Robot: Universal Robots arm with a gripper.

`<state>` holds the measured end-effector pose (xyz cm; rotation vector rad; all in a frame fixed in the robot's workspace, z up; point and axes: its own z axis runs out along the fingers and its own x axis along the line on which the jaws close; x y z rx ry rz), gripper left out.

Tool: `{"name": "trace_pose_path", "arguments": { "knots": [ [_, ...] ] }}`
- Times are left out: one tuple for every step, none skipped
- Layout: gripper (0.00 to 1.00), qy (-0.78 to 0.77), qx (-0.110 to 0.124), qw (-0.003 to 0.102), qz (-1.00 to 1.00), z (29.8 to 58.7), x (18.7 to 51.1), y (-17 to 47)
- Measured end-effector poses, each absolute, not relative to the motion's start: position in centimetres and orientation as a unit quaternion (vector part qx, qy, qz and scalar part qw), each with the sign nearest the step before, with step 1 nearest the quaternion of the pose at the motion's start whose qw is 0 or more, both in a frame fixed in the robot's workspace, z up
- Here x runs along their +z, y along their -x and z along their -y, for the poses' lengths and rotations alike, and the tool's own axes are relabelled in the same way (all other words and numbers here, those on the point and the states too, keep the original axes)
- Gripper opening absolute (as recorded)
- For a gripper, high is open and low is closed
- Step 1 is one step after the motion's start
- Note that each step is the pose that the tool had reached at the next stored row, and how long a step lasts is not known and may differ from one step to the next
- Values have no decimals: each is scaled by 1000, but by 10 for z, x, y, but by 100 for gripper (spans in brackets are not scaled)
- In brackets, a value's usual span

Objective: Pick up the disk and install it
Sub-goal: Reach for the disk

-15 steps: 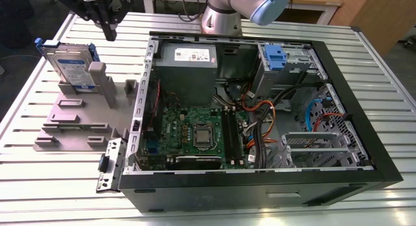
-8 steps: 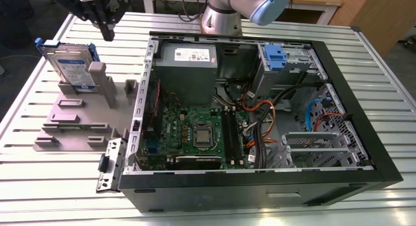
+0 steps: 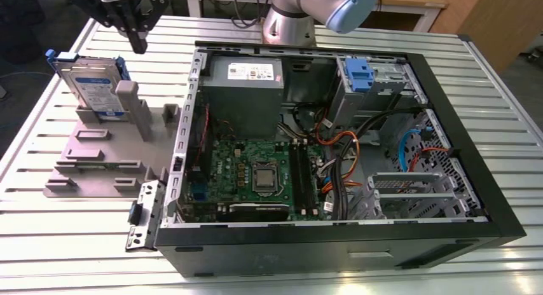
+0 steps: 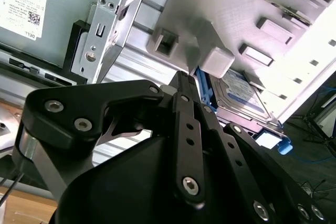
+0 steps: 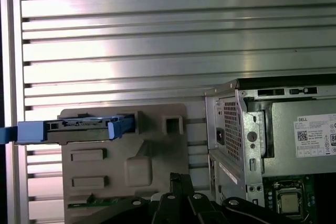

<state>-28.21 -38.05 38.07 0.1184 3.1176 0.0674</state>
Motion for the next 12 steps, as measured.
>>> {"name": "trace_pose_path", "arguments": {
  "knots": [
    [11, -38, 22, 11, -999, 381, 381, 283],
    [11, -38, 22, 11, -999, 380, 381, 283],
    [11, -38, 22, 11, -999, 380, 381, 284],
    [11, -38, 22, 11, -999, 380, 381, 284],
    [11, -38, 22, 11, -999, 380, 381, 285],
    [11, -38, 22, 11, -999, 380, 380, 286],
    [11, -38, 22, 11, -999, 380, 380, 286],
    [11, -38, 22, 11, -999, 380, 380, 287],
    [11, -38, 22, 11, -999, 380, 380, 288],
    [11, -38, 22, 11, -999, 380, 380, 289],
    [11, -38, 22, 11, -999, 380, 380, 290],
    [11, -38, 22, 11, -999, 380, 380, 291]
  ]
}}
